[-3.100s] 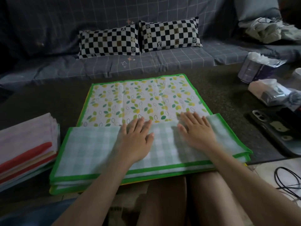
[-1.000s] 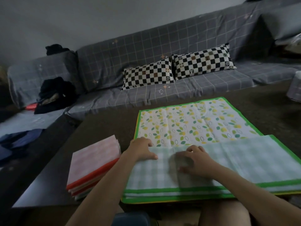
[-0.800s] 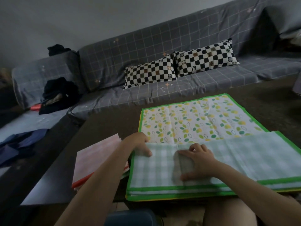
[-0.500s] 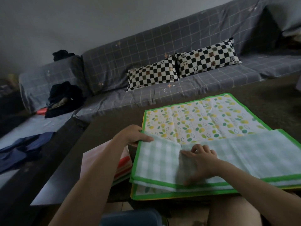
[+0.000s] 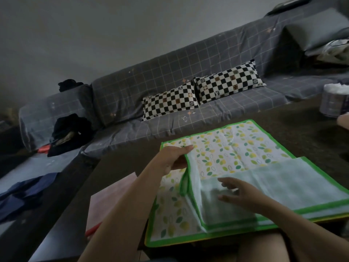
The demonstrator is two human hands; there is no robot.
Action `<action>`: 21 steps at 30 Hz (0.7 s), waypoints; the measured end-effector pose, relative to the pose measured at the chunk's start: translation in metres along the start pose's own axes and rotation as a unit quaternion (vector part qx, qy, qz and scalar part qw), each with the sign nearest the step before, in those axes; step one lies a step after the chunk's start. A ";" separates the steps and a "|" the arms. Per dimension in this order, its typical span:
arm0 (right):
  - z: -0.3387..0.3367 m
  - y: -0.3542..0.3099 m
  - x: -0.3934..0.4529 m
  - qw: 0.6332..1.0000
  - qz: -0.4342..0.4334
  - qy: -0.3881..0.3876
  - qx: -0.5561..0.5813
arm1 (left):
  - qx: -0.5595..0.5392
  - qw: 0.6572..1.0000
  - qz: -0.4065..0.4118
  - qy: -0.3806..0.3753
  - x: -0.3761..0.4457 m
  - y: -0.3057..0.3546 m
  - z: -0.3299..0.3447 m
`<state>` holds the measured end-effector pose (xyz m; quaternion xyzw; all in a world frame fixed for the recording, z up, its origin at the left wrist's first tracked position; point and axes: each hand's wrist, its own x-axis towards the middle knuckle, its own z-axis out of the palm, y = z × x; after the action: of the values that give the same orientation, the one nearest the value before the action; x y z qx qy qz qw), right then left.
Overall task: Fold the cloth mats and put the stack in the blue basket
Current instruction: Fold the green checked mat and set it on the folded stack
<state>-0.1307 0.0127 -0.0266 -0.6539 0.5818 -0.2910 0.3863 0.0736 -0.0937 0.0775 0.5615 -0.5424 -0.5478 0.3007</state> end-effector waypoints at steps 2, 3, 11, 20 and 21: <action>-0.014 0.004 -0.007 0.994 0.011 0.037 0.103 | 0.017 1.000 0.008 0.009 0.004 0.003 0.022; -0.022 0.006 -0.012 0.989 0.019 0.053 0.140 | 0.021 1.000 0.011 0.014 0.007 0.003 0.034; -0.056 0.026 -0.038 0.968 0.080 0.139 0.192 | 0.069 0.996 0.039 0.044 0.013 -0.024 0.126; -0.042 0.040 -0.048 0.983 0.116 0.127 -0.061 | 0.094 0.990 0.037 0.097 0.020 -0.065 0.175; -0.040 0.041 -0.048 0.982 0.112 0.129 -0.078 | 0.092 0.991 0.037 0.095 0.020 -0.068 0.176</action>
<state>-0.1930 0.0525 -0.0367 -0.5696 0.7173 -0.2813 0.2861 -0.0768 -0.0521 -0.0303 0.6157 -0.5800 -0.4282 0.3182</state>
